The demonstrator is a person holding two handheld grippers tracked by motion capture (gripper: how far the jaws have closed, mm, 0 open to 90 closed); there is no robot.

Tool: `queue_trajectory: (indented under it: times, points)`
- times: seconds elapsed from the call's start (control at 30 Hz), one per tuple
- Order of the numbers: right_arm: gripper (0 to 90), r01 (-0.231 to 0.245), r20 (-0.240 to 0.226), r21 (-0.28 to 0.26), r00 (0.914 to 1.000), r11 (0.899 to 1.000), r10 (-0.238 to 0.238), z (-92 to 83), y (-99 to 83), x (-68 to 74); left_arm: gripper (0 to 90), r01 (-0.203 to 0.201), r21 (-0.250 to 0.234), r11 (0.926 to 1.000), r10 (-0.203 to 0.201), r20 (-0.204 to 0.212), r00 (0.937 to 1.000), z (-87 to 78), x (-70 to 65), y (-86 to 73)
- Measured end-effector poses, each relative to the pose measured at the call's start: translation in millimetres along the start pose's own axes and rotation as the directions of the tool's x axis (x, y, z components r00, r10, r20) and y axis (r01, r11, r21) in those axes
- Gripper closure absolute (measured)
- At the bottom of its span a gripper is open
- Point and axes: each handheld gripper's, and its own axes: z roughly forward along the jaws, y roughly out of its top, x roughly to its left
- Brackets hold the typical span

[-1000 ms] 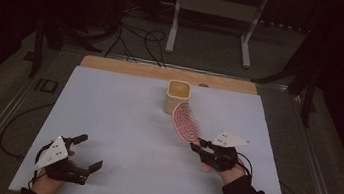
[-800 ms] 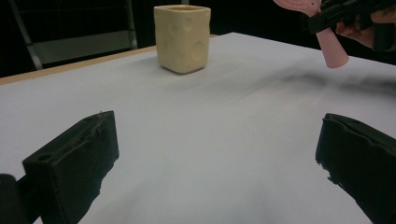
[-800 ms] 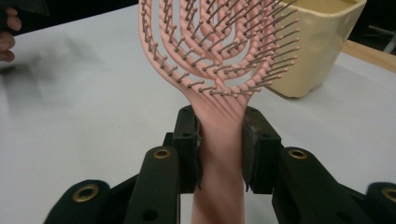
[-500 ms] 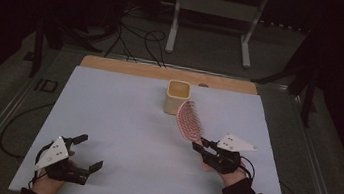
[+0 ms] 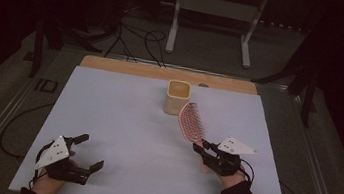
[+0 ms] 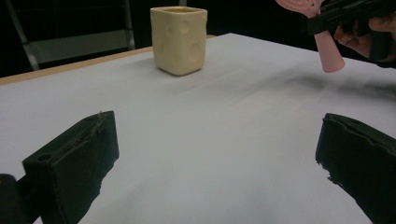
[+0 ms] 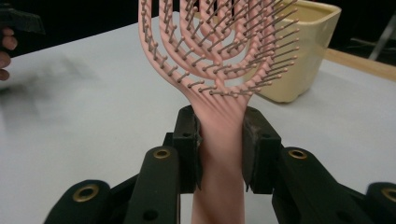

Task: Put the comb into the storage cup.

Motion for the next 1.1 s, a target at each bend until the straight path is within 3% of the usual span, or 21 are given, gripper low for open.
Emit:
queue_trajectory:
  times: [0.17, 0.37, 0.57, 0.9, 1.1]
  points:
    - [70.7, -0.004, 0.005, 0.005, 1.0000, 1.000, 0.004, -0.2, 0.3, -1.7, 0.2, 0.022, -0.005, 0.9997, -0.022, 0.029, 0.9993, 0.1, -0.1, 6.5]
    - [70.7, -0.015, 0.007, -0.002, 0.9999, 1.000, 0.015, -1.3, 1.5, -2.6, 0.2, 0.019, 0.001, 0.9998, -0.019, 0.051, 0.9985, -1.3, -0.8, 18.5]
    - [70.7, -0.017, 0.015, -0.002, 0.9997, 1.000, 0.017, -2.1, 2.5, -2.3, 0.2, 0.010, 0.010, 0.9999, -0.011, 0.050, 0.9987, -2.5, 0.7, 31.0]
    - [70.7, -0.031, 0.008, -0.007, 0.9995, 0.999, 0.031, -3.7, 3.4, -3.8, 0.2, 0.028, 0.027, 0.9992, -0.030, 0.060, 0.9978, -0.4, 5.1, 51.8]
    - [70.7, -0.028, 0.007, -0.009, 0.9996, 1.000, 0.028, -3.9, 3.9, -3.6, 0.2, 0.014, 0.035, 0.9993, -0.016, 0.060, 0.9981, 2.1, 5.9, 65.9]
